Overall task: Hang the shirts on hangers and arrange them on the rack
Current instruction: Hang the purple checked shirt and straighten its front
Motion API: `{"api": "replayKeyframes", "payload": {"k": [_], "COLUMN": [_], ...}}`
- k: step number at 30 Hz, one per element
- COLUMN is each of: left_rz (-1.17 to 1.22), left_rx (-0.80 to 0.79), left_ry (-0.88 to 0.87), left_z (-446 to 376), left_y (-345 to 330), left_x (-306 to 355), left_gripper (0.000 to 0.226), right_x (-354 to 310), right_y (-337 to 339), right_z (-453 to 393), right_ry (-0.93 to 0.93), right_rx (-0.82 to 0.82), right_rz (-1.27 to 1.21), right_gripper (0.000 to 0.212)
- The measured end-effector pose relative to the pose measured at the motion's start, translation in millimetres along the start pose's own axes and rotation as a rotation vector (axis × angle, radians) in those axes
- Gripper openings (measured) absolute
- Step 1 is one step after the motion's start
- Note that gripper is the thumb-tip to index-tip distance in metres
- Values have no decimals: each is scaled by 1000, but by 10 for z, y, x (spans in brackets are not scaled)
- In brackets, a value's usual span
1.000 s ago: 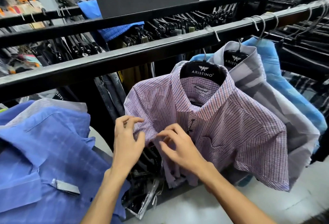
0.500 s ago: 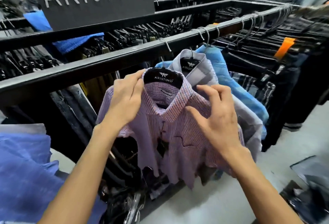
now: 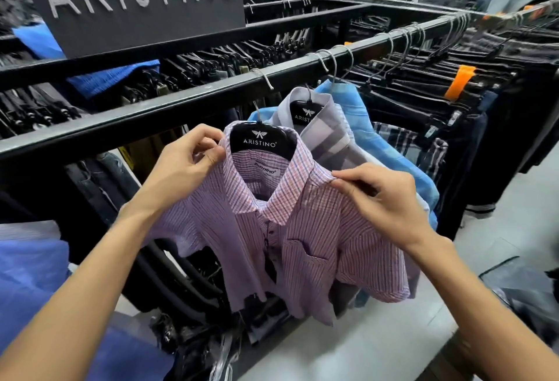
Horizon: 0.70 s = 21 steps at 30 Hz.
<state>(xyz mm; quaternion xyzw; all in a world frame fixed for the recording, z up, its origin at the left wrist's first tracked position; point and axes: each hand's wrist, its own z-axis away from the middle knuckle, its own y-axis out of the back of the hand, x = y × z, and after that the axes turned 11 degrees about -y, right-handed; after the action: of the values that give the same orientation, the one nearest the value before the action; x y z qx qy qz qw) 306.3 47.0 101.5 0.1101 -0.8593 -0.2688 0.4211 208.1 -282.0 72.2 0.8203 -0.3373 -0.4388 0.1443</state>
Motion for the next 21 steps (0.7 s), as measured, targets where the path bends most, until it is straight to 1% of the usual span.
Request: {"api": "replayKeyframes", "payload": {"k": [4, 7, 9, 11, 13, 14, 16, 19, 20, 21], "left_rz": [-17, -58, -128, -191, -228, -225, -184, -27, 8, 26], "left_rx": [-18, -94, -146, -134, -128, -134, -179, -325, -371, -403], "left_ry": [-10, 3, -16, -66, -87, -65, 24, 88, 86, 76], "left_z": [-10, 34, 114, 207, 258, 259, 219, 149, 139, 132], "left_y": [-2, 93, 167, 210, 194, 188, 224, 295, 299, 296], "left_x": [6, -90, -169, -229, -238, -243, -217, -137, -119, -82], "left_gripper": [15, 16, 22, 28, 23, 20, 22, 37, 34, 26], "right_x": [-1, 21, 47, 84, 99, 90, 61, 10, -7, -25], "right_y": [11, 41, 75, 99, 127, 155, 230, 328, 338, 337], "right_z": [-12, 23, 79, 136, 138, 118, 49, -49, -74, -96], "right_ry": [-102, -95, -50, 6, 18, 7, -13, -32, -37, -41], "right_rx": [0, -13, -32, -71, -112, -131, -162, -220, -238, -250], "right_rz": [-47, -25, 19, 74, 91, 80, 63, 95, 101, 99], "right_gripper": [13, 15, 23, 35, 40, 39, 36, 35, 34, 33]}}
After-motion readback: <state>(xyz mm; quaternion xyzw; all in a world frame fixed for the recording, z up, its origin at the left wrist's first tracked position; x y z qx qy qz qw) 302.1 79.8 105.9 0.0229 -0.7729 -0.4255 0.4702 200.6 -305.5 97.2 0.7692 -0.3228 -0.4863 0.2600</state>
